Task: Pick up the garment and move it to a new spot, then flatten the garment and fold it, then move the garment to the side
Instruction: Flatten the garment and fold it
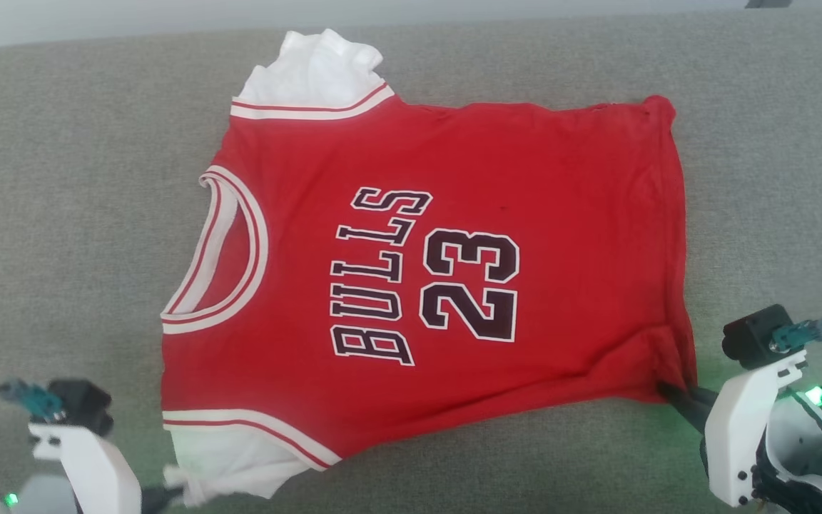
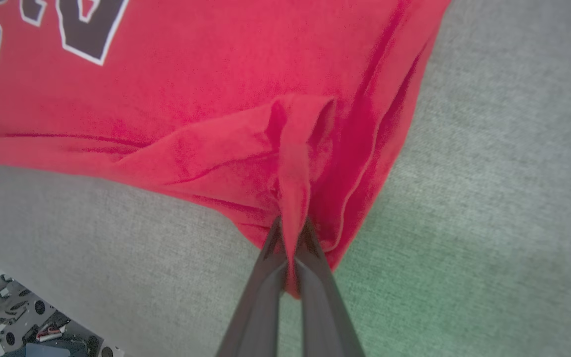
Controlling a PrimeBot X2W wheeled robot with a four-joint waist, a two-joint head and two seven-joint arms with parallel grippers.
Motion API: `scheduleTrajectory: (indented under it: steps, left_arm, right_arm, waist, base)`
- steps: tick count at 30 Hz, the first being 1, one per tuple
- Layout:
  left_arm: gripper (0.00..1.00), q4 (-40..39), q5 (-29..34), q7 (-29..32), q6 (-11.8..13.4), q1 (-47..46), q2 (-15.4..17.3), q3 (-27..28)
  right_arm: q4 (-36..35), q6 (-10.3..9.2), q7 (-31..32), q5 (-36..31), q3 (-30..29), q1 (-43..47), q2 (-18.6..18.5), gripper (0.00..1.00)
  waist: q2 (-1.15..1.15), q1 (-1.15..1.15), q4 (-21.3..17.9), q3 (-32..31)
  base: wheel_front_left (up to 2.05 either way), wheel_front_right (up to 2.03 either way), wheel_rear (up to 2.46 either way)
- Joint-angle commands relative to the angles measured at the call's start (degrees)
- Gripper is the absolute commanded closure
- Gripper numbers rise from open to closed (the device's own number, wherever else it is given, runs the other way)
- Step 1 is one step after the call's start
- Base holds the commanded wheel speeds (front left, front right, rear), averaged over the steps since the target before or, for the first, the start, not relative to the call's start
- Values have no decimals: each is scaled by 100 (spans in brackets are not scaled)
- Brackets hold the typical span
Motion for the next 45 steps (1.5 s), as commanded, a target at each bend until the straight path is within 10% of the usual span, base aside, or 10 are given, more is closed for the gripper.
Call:
scheduleTrajectory:
  steps: [1,16,30,41,44,45]
  left_arm:
    - [100,-48,154,-33,-14,-141,59,72]
    - [100,392,1329,433,-489,-1865,206,828]
    - [100,3454,2052,1174,-1976,-3253,-1616,654]
    - [100,5208,1761,1806,-2462,-3217,-2469,337]
    - [8,5448,1649,1874,-2499,-3274,-2582,370]
    - [0,5497,1627,1928,-2507,-3294,-2601,362]
  right_arm:
    - [-84,-15,13,-71,-98,52,92,100]
    - [-366,-15,-127,-833,-744,-717,957,100]
    - [1178,-15,-319,-1446,-636,-2125,1505,100]
    - [2040,-14,-48,-1547,-381,-2549,1787,100]
    - [2136,-10,40,-1598,-386,-2609,1820,85]
    - [2148,-10,67,-1607,-386,-2612,1830,72]
  waist:
    - [0,0,-29,5]
    - [0,0,-356,169]
    - [0,0,-364,584]
    - [0,0,-425,743]
    - [0,0,-427,699]
    - [0,0,-423,674]
  base:
    - [0,0,0]
    - [0,0,0]
    - [0,0,0]
    - [0,0,0]
    - [0,0,0]
    - [0,0,0]
